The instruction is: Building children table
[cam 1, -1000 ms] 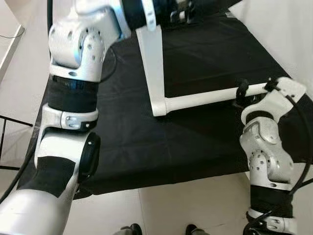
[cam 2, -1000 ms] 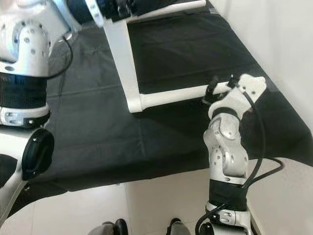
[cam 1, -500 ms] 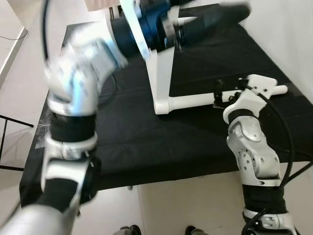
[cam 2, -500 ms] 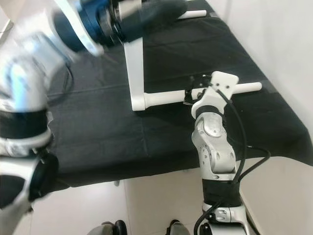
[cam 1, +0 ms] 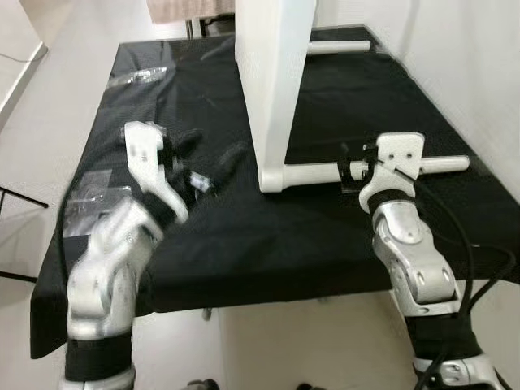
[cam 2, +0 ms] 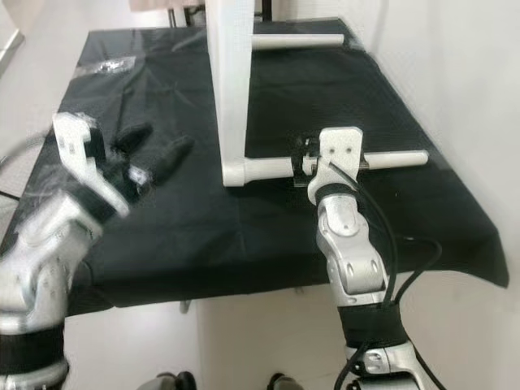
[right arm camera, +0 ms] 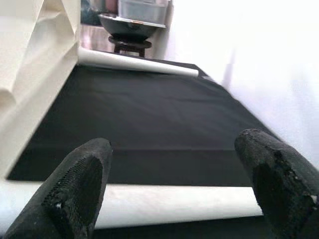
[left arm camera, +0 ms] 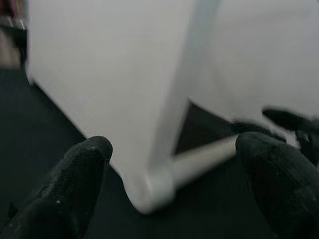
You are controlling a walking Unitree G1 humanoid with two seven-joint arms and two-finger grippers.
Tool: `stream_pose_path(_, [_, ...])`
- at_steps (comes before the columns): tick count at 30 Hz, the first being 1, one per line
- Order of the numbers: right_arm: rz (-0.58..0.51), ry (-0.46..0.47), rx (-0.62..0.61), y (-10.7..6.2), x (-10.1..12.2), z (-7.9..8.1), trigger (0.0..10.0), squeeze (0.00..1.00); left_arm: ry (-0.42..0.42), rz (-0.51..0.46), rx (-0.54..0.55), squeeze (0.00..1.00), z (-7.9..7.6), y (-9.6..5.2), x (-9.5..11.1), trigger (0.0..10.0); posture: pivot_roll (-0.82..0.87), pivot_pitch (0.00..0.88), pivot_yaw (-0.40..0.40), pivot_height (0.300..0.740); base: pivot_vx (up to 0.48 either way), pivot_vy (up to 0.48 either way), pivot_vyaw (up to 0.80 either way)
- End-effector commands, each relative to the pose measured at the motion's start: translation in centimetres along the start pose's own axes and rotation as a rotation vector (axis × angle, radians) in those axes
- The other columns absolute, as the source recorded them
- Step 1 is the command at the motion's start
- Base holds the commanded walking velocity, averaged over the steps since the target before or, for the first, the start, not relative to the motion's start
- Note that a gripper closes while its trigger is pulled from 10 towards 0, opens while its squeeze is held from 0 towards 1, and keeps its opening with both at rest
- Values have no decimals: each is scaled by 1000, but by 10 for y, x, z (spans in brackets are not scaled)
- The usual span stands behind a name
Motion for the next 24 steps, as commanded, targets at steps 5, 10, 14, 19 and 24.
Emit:
stream_pose_path(5, [56,-69,49,-11,-34,10,10000,0,21,4,44,0,-3,-14,-12,10000,44,134,-76,740,0,-472,0])
stream_pose_path(10, [79,-67,86,-16,-44,20,10000,0,18,21,90,0,5,-24,-20,10000,42,132,-73,740,0,-472,0])
stream_pose_path(14, [91,-60,130,-19,-51,34,10000,0,-3,39,130,0,8,-32,-29,10000,44,126,-74,740,0,-472,0])
stream_pose_path(19, [83,-80,259,-27,-57,70,10000,0,-8,106,287,0,24,-45,-56,10000,64,118,-59,740,0,-159,0])
stream_pose_path(24, [91,-72,333,-31,-64,84,10000,0,-16,189,426,0,40,-59,-80,10000,79,123,-56,740,0,0,0])
Point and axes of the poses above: a point about 5 cm out from each wrist's last joint towards the gripper, its own y axis pointing out of the wrist towards the gripper, its own x axis along the axis of the wrist's last joint, z = x × y, the point moved 6 cm from there along y, pointing out of the wrist towards the gripper, and after that the axes turned 4 degrees about -y, right-handed, at the moved point
